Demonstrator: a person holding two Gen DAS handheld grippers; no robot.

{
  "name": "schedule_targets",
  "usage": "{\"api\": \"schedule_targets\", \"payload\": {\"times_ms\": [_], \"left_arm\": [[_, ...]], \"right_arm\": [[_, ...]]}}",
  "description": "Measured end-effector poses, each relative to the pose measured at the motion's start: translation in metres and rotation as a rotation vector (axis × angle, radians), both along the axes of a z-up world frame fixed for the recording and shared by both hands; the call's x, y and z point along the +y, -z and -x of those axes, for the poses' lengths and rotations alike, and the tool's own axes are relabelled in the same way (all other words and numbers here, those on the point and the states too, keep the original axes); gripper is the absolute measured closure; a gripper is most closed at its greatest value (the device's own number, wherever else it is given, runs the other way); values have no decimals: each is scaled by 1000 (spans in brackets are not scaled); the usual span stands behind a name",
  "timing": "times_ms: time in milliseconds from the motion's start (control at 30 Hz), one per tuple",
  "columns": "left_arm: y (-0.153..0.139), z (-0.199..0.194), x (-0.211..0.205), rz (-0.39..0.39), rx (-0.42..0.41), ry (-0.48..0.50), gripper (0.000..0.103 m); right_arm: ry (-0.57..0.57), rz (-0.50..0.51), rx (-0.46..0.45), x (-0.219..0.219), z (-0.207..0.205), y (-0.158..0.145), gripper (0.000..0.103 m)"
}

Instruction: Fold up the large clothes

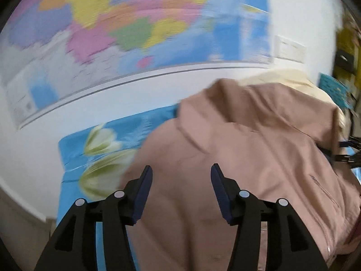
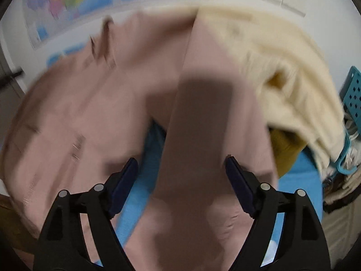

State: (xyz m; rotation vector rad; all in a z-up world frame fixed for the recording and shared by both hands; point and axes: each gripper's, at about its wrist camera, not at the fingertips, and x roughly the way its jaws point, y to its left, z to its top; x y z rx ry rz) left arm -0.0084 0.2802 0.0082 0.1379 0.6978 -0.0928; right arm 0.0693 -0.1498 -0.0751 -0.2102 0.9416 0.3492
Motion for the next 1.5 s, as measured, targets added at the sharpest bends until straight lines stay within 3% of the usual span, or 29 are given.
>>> {"api": "schedule_targets", "payload": {"times_ms": [33,67,100,133,167,267,333,433,567,633,767,900,1033,1100,1167,1233,1267,1333,1367,1400,1500], "left_arm": [[2,2,-11,-10,7,31,52],[5,5,-21,-22,10,52,52],[7,5,-28,-31,14,71,51],[12,6,-35,-33,24,94,51],[17,7,-41,-28,34,110,51],[25,7,-46,0,58,138,51],[28,9,-45,39,67,157,51],[27,10,-43,102,76,194,51],[20,12,-47,204,72,262,49],[14,15,-48,264,60,308,48],[4,23,-48,333,35,363,42],[7,29,-48,315,34,358,33],[23,20,-62,350,125,379,31],[36,7,-77,352,180,386,11],[51,-14,-87,356,244,343,9],[68,-36,-95,318,320,292,14],[79,-48,-97,293,359,255,26],[96,-65,-95,320,430,221,53],[104,-73,-91,358,467,218,78],[108,-78,-87,376,484,213,95],[108,-83,-69,417,485,188,100]], "right_arm": [[8,22,10,1,-3,6,45],[16,19,28,-1,-6,10,65],[15,-43,48,-6,-7,10,70],[11,-69,61,-8,-9,8,94],[4,-91,60,-10,-7,1,100],[-20,-193,55,-19,0,-22,100],[-59,-350,53,-27,8,-50,100],[-152,-477,-3,-22,20,-100,100],[-307,-610,-55,13,17,-155,100],[-382,-639,-47,45,10,-165,100],[-495,-639,51,118,-23,-148,100],[-504,-601,149,176,-66,-110,100],[-477,-558,231,219,-94,-68,100],[-475,-524,235,232,-103,-56,97],[-472,-516,256,237,-109,-48,87],[-497,-457,202,235,-105,-52,75],[-501,-438,173,229,-101,-59,71],[-513,-457,128,206,-98,-74,69],[-504,-461,100,194,-98,-83,68],[-483,-461,49,175,-99,-94,67],[-377,-423,-48,128,-113,-108,60]]}}
